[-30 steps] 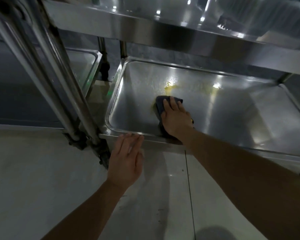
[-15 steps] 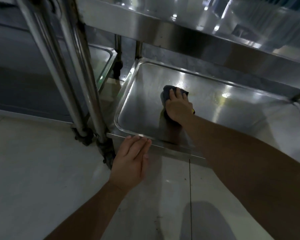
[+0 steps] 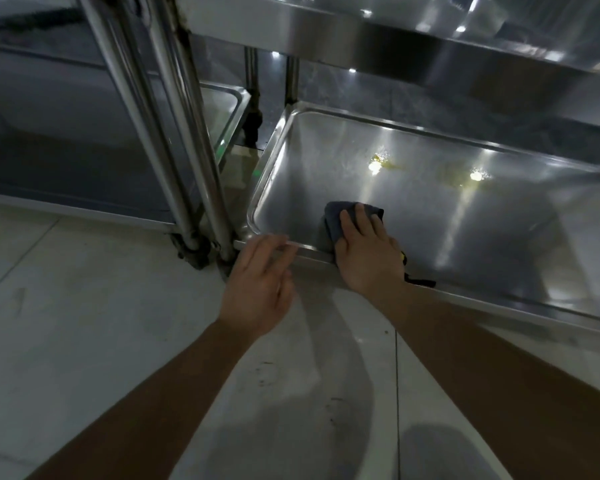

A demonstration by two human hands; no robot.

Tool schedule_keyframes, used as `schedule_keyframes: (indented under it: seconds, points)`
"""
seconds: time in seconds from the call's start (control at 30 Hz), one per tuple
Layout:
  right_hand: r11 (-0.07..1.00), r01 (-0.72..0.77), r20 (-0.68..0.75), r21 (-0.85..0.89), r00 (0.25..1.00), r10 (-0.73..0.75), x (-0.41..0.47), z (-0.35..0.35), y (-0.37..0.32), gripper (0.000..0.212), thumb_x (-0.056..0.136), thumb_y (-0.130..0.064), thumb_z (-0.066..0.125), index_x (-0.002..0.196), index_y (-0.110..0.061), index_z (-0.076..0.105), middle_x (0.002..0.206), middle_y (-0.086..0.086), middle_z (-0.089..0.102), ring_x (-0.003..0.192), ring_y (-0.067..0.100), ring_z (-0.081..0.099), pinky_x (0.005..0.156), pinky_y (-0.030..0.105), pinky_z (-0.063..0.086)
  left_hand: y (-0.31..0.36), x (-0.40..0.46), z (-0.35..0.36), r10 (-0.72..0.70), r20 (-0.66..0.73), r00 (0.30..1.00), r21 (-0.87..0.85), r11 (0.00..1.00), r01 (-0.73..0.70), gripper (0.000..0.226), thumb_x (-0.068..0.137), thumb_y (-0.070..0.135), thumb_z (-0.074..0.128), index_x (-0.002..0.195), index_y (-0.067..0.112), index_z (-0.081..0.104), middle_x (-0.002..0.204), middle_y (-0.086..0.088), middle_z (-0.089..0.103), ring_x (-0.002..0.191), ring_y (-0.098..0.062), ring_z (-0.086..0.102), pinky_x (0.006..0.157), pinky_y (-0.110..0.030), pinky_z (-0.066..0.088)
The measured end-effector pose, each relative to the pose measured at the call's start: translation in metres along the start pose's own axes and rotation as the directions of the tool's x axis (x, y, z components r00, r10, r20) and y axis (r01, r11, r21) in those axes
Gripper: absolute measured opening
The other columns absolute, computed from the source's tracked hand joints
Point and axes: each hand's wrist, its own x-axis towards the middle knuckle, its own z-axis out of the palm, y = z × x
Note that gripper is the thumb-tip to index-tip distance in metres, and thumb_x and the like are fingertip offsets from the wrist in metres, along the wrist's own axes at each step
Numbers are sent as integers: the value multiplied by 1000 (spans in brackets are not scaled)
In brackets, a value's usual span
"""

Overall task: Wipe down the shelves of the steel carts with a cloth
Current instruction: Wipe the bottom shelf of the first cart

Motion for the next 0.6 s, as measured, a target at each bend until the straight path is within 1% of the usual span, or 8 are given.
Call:
schedule_keyframes:
  seconds: [0.07, 0.13, 0.2, 0.27, 0.4, 0.5, 0.6]
  points:
    - [1000, -15, 22, 18, 1000, 14, 2, 2, -10, 57, 106, -40, 24, 160, -27, 11, 169, 0, -1, 153, 30, 5, 118, 49, 20, -8, -1, -2, -60, -48, 997, 32, 998, 62, 37, 93, 8, 52, 126, 0, 67, 127, -20, 59, 119, -42, 54, 107, -51, 42]
    - [999, 36, 18, 22, 999, -36, 3, 5, -23, 58, 106, -40, 26, 160, -27, 12, 169, 1, -1, 153, 31, 5, 117, 49, 20, -15, -4, 2, -96, -68, 993, 49, 994, 100, 36, 95, 10, 50, 124, -1, 68, 125, -21, 60, 117, -44, 54, 106, -55, 41]
    - [994, 105, 13, 22, 994, -105, 8, 8, -32, 58, 106, -40, 27, 160, -26, 13, 169, 1, 1, 153, 32, 6, 117, 50, 22, -19, -10, 6, -87, -79, 993, 63, 994, 92, 36, 95, 10, 49, 124, -2, 68, 123, -22, 62, 116, -44, 55, 108, -58, 40]
    - [992, 118, 20, 34, 993, -118, 21, 10, -34, 57, 106, -40, 26, 160, -27, 14, 169, 0, 1, 153, 31, 6, 117, 49, 22, -24, -14, 11, -52, -86, 995, 62, 996, 57, 37, 97, 9, 49, 126, -3, 67, 124, -22, 63, 118, -43, 57, 108, -59, 40]
    - [995, 88, 22, 56, 996, -89, 57, 7, -28, 57, 107, -40, 23, 160, -26, 12, 169, 2, 1, 153, 32, 5, 118, 51, 20, -30, -18, 16, -32, -92, 995, 58, 998, 38, 38, 99, 11, 48, 128, -2, 67, 125, -21, 65, 120, -43, 59, 105, -61, 42]
    - [998, 19, 19, 57, 1000, -20, 97, 3, -24, 57, 106, -40, 23, 160, -26, 11, 169, 2, 2, 153, 31, 6, 118, 52, 21, -31, -16, 19, -36, -120, 992, 55, 998, 43, 38, 98, 10, 47, 127, -2, 68, 125, -20, 66, 120, -41, 60, 106, -60, 42]
    - [994, -52, 11, 91, 999, 52, 134, -1, -17, 57, 105, -38, 25, 160, -27, 13, 169, 1, 4, 154, 31, 7, 119, 53, 18, -32, -18, 20, -27, -134, 991, 55, 998, 35, 39, 98, 12, 45, 127, -1, 69, 124, -19, 66, 119, -41, 60, 110, -57, 41]
